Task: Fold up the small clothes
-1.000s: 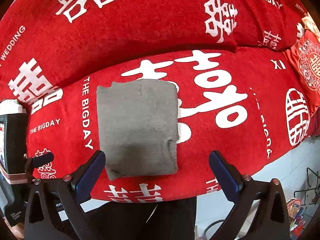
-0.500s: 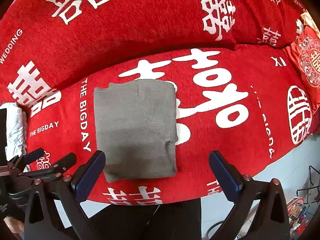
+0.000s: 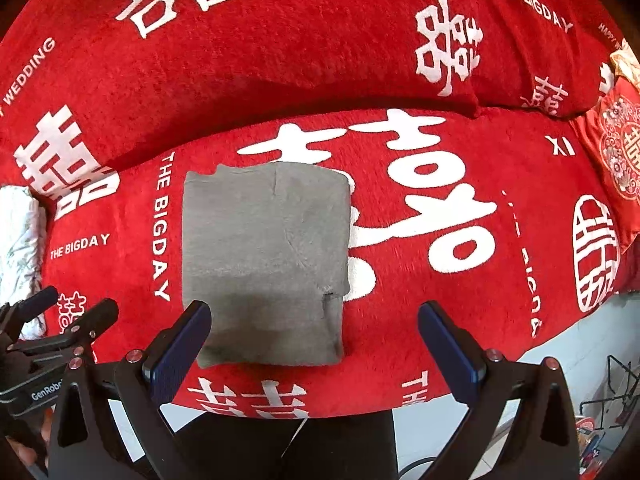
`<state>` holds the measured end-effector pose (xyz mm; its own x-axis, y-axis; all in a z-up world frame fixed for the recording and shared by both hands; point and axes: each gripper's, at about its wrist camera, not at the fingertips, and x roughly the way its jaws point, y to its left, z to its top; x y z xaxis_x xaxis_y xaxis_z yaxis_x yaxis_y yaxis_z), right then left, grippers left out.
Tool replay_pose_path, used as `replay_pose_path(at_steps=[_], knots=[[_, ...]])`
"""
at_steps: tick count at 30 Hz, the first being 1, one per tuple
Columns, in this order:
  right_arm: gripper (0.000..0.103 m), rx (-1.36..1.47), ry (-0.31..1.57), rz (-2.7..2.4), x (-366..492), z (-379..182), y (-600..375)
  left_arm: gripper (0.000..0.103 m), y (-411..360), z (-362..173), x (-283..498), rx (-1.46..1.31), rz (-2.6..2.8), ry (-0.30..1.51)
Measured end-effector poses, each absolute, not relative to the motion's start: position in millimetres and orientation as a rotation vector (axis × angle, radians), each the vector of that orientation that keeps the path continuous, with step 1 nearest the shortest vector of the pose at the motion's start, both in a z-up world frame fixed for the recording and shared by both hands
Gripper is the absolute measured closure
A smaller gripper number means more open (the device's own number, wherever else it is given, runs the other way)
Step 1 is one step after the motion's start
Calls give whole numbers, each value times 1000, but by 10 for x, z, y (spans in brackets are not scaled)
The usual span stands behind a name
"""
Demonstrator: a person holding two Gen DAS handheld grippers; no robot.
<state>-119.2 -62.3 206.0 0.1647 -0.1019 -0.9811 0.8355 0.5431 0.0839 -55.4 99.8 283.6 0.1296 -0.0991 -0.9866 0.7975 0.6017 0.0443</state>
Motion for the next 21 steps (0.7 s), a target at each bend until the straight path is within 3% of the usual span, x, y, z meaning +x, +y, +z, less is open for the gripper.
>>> replay_pose_path(at_steps=[21], knots=[[0, 740, 1234, -766, -1202, 2092, -691, 2, 954, 2875, -565, 666, -711, 1273]])
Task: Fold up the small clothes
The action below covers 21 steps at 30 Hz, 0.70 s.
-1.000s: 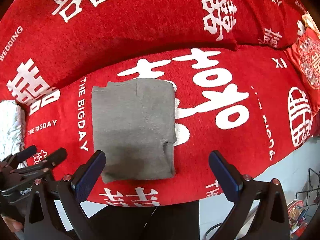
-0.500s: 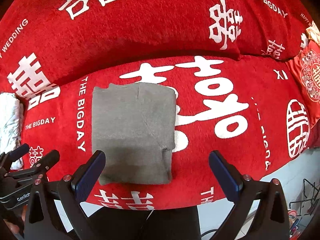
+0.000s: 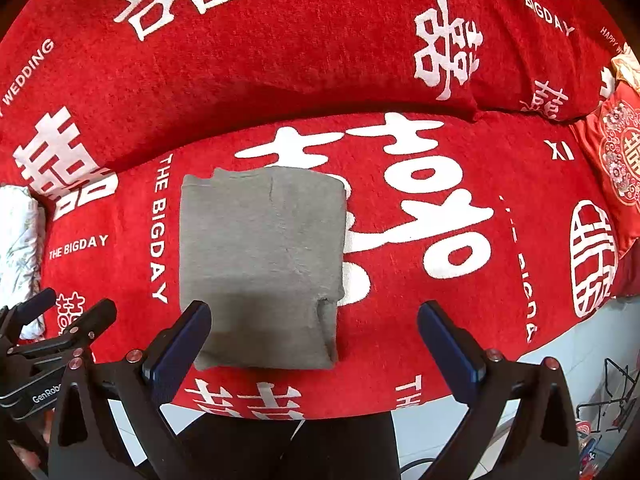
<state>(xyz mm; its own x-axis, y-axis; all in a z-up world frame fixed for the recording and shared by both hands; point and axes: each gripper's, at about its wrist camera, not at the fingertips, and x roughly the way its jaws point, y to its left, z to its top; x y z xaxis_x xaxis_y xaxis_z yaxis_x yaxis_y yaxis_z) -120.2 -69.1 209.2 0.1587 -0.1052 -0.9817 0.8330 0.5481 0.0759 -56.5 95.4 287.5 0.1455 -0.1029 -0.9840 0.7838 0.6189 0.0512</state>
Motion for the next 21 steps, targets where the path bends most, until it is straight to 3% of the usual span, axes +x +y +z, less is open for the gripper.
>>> replay_pose_path(at_steps=[21], knots=[[0, 729, 1245, -755, -1238, 2092, -726, 2, 860, 2909, -690, 677, -701, 1253]])
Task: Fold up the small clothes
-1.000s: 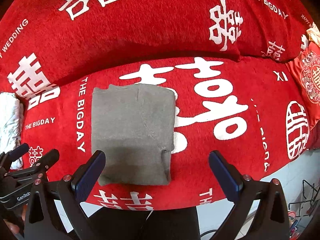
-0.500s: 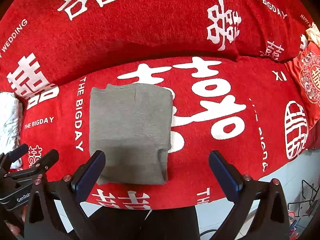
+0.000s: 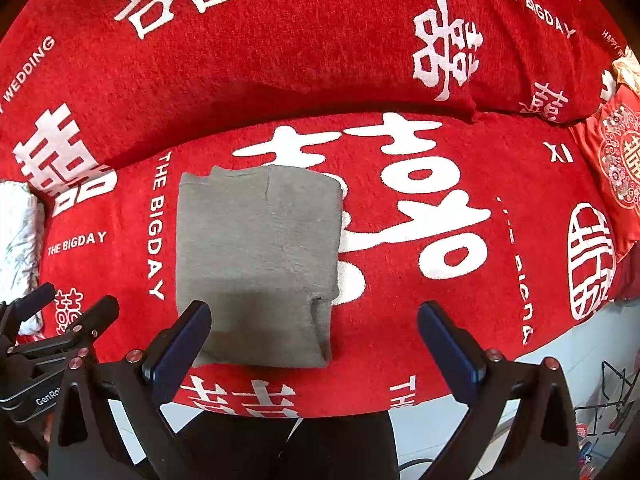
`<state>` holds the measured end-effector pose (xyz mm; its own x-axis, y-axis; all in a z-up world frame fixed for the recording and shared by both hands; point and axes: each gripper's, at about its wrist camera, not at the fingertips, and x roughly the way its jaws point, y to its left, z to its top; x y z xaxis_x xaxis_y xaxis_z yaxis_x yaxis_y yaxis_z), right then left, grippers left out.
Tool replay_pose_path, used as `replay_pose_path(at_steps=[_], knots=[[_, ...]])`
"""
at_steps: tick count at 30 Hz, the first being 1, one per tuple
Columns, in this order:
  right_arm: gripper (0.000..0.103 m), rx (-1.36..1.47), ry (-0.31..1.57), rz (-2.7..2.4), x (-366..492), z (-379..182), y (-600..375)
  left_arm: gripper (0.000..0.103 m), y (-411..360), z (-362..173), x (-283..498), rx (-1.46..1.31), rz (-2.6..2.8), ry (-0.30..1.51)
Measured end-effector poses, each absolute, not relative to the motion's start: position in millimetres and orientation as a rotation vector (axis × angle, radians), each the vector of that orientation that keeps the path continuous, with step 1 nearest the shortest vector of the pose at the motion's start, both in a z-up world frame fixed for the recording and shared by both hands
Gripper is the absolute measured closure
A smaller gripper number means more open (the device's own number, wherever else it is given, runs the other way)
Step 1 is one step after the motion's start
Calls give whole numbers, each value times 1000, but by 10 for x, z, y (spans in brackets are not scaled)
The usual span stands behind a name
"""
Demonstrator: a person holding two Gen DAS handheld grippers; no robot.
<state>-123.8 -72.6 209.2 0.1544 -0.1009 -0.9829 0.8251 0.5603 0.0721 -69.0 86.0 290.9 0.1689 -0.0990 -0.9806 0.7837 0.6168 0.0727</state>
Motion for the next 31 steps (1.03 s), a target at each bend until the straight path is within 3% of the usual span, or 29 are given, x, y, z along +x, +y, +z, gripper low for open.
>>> replay_pose_path(at_steps=[31], knots=[[0, 720, 1269, -723, -1171, 2037, -746, 2, 809, 2925, -696, 655, -687, 1246]])
